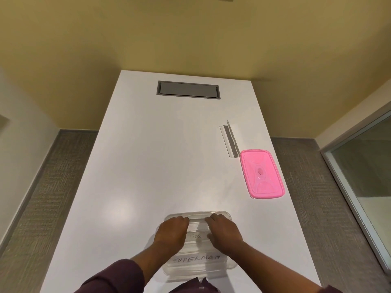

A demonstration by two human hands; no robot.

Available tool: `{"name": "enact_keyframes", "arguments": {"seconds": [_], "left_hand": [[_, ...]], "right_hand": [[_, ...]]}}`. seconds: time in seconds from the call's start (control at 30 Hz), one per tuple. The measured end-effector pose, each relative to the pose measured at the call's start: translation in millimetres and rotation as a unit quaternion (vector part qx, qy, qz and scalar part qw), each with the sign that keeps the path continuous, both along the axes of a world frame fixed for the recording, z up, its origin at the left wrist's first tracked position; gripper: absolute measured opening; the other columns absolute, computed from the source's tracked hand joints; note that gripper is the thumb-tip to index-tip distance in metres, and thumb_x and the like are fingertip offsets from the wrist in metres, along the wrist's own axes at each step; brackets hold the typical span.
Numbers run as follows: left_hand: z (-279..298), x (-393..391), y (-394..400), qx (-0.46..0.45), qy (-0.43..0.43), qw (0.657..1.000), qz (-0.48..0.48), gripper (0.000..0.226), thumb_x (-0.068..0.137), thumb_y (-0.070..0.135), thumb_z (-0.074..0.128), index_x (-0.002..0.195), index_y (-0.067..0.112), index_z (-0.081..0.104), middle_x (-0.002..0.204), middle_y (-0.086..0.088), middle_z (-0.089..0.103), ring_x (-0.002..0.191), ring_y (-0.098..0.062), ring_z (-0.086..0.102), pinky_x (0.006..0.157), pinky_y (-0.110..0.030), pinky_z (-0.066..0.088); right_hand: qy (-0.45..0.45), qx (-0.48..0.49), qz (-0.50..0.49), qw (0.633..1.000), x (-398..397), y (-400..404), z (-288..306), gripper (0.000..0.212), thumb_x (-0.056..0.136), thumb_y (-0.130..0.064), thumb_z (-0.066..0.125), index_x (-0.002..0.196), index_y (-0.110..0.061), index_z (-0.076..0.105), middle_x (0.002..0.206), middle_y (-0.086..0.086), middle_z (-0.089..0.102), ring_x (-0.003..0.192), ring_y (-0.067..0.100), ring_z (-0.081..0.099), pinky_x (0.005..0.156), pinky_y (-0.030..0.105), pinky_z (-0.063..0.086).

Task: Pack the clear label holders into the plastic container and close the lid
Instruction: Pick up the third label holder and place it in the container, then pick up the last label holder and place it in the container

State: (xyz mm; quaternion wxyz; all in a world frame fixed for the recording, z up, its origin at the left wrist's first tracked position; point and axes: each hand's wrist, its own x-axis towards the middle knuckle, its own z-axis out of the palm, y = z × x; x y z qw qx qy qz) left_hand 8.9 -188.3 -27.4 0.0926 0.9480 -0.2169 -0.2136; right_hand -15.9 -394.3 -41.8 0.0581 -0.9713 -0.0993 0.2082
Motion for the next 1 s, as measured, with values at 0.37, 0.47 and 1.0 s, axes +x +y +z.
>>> {"name": "enact_keyframes", "arguments": {"seconds": [0.37,0.47,1.0], "left_hand": [[37.4,49.3,13.4,-0.243,-0.096,0.957,0.127,0.012,0.093,0.022,0.059,0.095,0.018,0.07,0.082,0.005,0.071,0.075,-0.017,0.066,0.072,-0.035,0.053],[33.7,67.5,22.7,-0.241,-0.097,0.951,0.17,0.01,0.091,0.019,0.061,0.093,0.016,0.07,0.082,0.003,0.071,0.076,-0.019,0.066,0.073,-0.036,0.053],[-50.9,174.7,53.3,-0.104,-0.073,0.981,0.146,0.049,0.096,0.029,0.058,0.142,0.014,0.05,0.152,-0.004,0.048,0.14,-0.025,0.046,0.109,-0.038,0.043]], "right_hand": [[-0.146,0.188,-0.114,0.964,35.9,-11.5,44.6,0.011,0.09,-0.033,0.066,0.095,-0.028,0.075,0.088,-0.014,0.075,0.077,-0.003,0.064,0.074,0.024,0.052],[-0.16,0.207,-0.152,0.953,57.7,-19.3,48.6,0.006,0.089,-0.032,0.07,0.091,-0.029,0.075,0.081,-0.017,0.074,0.064,-0.016,0.053,0.068,0.014,0.043],[-0.141,0.18,-0.319,0.92,234.6,-102.3,20.4,0.017,0.089,-0.022,0.07,0.104,-0.016,0.075,0.102,0.001,0.075,0.1,0.022,0.068,0.088,0.036,0.052]]}}
